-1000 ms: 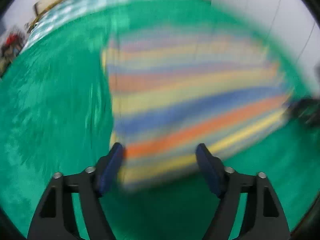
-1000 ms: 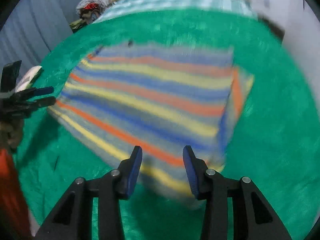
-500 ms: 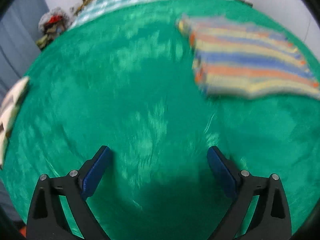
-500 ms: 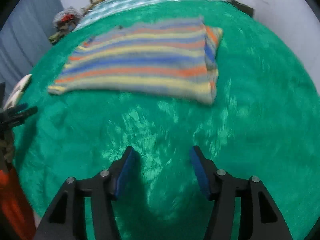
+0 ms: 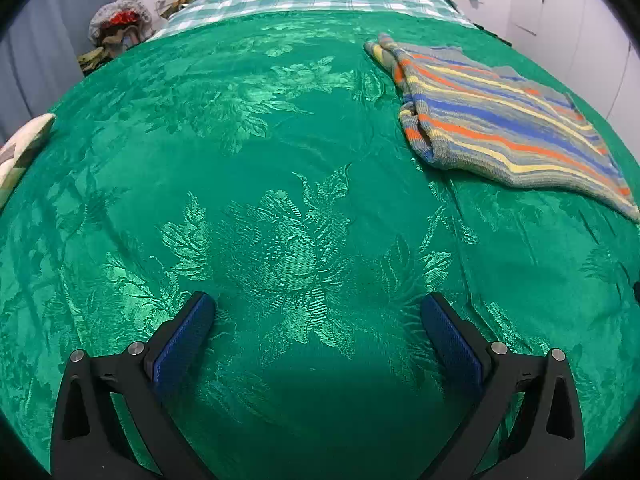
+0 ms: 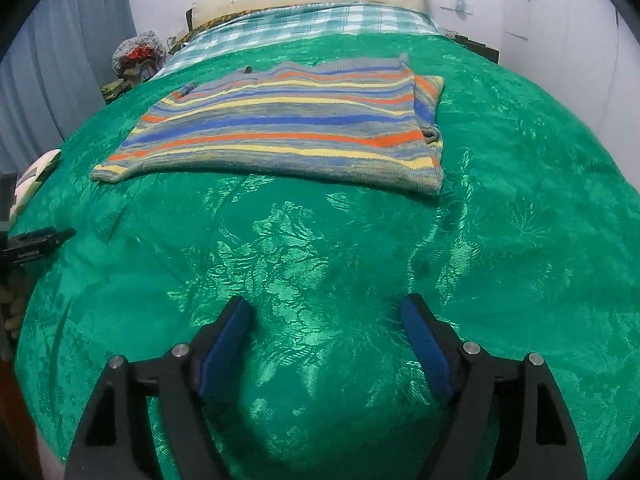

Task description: Fold small clothes

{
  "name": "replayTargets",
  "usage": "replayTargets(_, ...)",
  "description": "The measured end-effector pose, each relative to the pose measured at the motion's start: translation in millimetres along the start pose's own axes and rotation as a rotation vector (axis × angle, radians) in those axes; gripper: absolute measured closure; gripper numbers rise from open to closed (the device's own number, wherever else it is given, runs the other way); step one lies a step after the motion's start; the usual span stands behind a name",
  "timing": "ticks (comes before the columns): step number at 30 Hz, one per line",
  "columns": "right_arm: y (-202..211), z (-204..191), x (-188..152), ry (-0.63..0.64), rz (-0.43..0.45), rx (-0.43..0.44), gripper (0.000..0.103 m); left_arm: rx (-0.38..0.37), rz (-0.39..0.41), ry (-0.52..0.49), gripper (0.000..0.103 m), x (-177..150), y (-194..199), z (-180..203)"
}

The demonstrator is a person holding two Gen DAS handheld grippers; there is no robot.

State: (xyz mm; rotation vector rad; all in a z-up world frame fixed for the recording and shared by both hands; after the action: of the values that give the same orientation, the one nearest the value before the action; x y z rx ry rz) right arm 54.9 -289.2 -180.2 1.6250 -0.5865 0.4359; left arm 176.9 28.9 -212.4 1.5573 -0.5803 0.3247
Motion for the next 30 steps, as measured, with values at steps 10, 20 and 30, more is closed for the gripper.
replayTargets(10, -3.2, -0.9, 0.7, 0.006, 0.005, -0.014, 0.024, 0.001, 0.001, 0.000, 0.001, -0.6, 0.0, -0.2)
replayTargets(20, -4.8, -2.3, 1.2, 0.005, 0.006, -0.014, 0.024, 0.001, 0.001, 0.000, 0.001, -0.9, 0.5, -0.4)
replayTargets(30, -5.3, -2.6, 1.4, 0.005, 0.006, -0.016, 0.024, 0.000, 0.001, -0.001, 0.001, -1.3, 1.0, -1.0)
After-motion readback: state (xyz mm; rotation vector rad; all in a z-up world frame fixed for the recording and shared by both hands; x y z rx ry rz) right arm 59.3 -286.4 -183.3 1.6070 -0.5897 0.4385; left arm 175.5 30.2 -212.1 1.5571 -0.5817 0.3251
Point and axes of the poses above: each gripper's, at about its wrist camera, not at the fingertips, and y roughly against the way its jaws point, z to its right, x to its top, the point moved 10 cm from there along -y, roughly the way its jaws point, and after that the axes turned 8 degrees about -y, right-handed, at the moved point
